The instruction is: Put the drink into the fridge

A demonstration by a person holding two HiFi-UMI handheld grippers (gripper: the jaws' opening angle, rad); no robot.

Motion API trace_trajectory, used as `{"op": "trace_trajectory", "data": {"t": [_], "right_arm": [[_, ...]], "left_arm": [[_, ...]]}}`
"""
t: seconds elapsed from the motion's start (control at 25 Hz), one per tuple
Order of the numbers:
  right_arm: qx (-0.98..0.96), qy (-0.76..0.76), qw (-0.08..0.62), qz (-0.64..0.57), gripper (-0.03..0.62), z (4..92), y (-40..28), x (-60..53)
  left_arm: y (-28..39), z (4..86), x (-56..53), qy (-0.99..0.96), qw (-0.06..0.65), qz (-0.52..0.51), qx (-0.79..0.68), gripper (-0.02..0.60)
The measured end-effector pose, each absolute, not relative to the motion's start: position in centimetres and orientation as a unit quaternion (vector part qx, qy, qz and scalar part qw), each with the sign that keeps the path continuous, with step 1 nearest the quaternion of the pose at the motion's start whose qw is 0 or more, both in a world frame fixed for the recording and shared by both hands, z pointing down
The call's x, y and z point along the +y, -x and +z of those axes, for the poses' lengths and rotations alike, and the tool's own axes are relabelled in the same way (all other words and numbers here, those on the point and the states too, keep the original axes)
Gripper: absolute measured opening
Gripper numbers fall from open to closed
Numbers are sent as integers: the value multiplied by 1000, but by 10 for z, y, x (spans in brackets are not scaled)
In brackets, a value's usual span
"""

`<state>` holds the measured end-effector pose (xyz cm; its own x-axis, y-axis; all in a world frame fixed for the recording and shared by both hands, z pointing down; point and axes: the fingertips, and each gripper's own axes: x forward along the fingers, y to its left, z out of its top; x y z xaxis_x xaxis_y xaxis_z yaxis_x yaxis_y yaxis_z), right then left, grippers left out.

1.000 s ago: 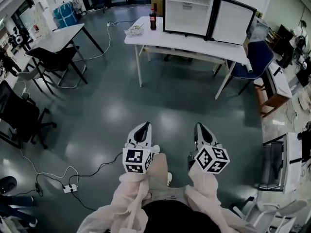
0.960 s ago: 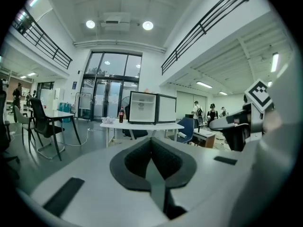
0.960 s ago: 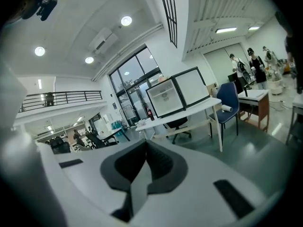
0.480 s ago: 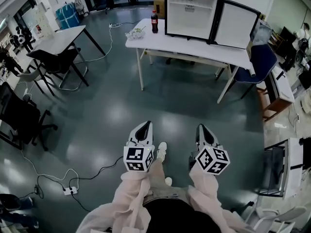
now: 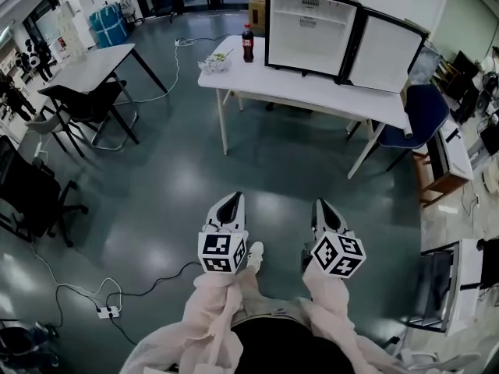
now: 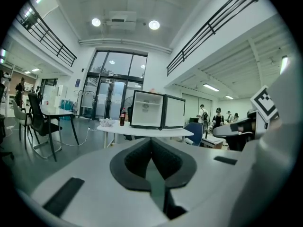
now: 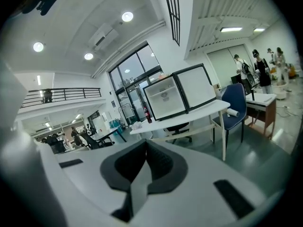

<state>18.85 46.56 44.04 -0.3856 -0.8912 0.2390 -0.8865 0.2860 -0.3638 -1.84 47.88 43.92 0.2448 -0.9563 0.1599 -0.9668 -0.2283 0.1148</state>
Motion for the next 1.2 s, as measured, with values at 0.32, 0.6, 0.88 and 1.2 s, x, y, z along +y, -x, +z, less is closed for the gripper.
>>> {"op": "trace_trajectory", "data": {"t": [0.32,0.6,0.88,1.2], "right_arm": [[801,552,-6,-233,12,441,-179,408],[800,552,-10,-236,12,439,-163,362],[799,551,-17,-241,12,441,-146,323],[799,552,-18,-240,12,440,-127,279]], "left_arm": [[30,435,420,-780,99,38,-617,11],[47,432,374,-779,104,41,-616,11],[58,431,334,-782,109,40,-612,11],[74,430,285,-785,108,39,-609,11]]}}
